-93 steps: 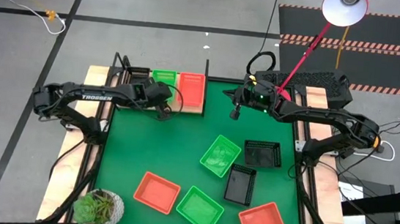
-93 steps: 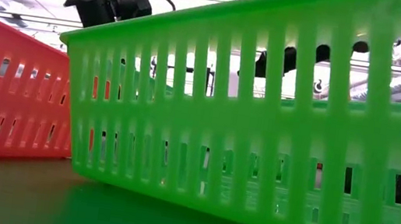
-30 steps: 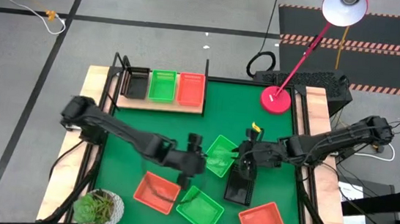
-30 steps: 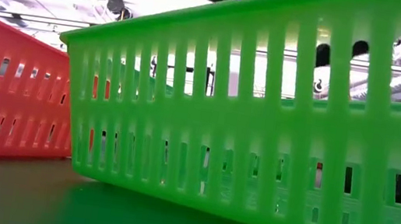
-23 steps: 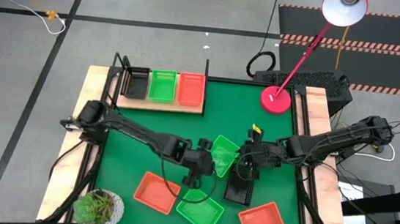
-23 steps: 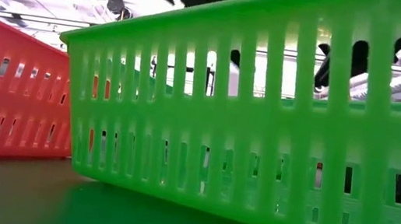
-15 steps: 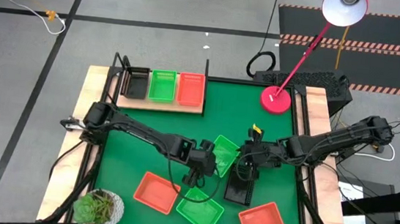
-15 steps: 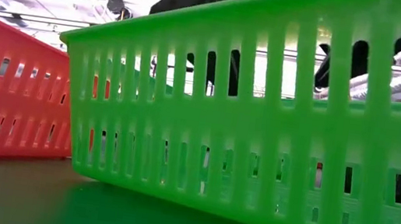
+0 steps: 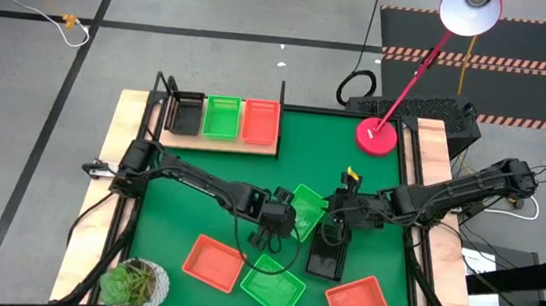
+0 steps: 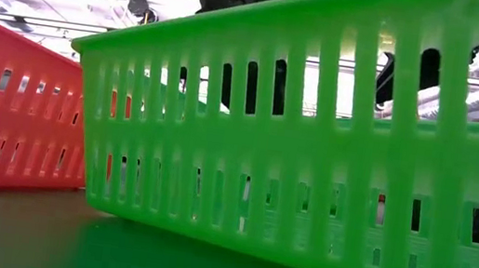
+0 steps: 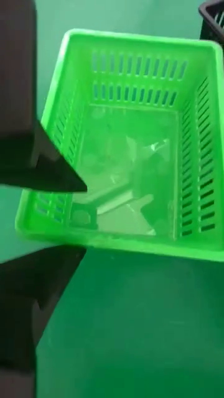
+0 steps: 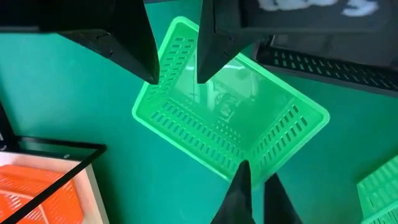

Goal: Stack baskets on shelf by color
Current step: Stack the green bin on top of the green bin on the shelf

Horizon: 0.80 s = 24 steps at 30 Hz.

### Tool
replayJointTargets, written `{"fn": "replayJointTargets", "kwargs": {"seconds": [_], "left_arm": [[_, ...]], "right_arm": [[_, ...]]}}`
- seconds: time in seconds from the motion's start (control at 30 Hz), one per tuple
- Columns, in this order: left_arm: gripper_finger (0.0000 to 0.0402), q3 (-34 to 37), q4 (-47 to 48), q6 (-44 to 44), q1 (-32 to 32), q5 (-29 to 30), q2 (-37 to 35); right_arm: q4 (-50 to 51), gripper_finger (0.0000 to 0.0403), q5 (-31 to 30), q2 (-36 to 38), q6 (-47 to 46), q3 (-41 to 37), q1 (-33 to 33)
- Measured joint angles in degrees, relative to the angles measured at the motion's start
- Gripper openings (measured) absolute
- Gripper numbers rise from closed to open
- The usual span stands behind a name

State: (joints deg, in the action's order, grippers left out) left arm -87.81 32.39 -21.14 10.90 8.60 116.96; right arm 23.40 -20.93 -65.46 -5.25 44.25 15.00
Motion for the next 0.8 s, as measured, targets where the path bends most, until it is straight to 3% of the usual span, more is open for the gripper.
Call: {"fn": "replayJointTargets", "kwargs": {"seconds": [0.2, 0.3, 0.4, 0.63, 0.8], "left_arm": [[0.003, 0.0, 0.52, -2.3, 0.0, -2.72, -0.32], [0.001, 0.0, 0.5, -1.58, -0.01, -3.03, -0.32], [0.0035, 0.0, 0.37, 0.67, 0.0, -2.47, -0.32], [0.0143, 0.0, 0.26, 3.51, -0.02, -0.85, -0.32], [0.0161, 0.0, -0.64, 1.31, -0.36, -1.27, 1.28]], "right_arm": [[0.04, 0.0105, 0.0, 0.0, 0.05, 0.0, 0.0], [0.04, 0.0105, 0.0, 0.01, -0.01, 0.0, 0.0], [0.02, 0.0105, 0.02, -0.01, -0.21, 0.0, 0.0], [0.0, 0.0105, 0.02, 0.01, -0.5, 0.0, 0.0], [-0.13, 0.0105, 0.02, -0.01, -1.04, 0.0, 0.0]]}}
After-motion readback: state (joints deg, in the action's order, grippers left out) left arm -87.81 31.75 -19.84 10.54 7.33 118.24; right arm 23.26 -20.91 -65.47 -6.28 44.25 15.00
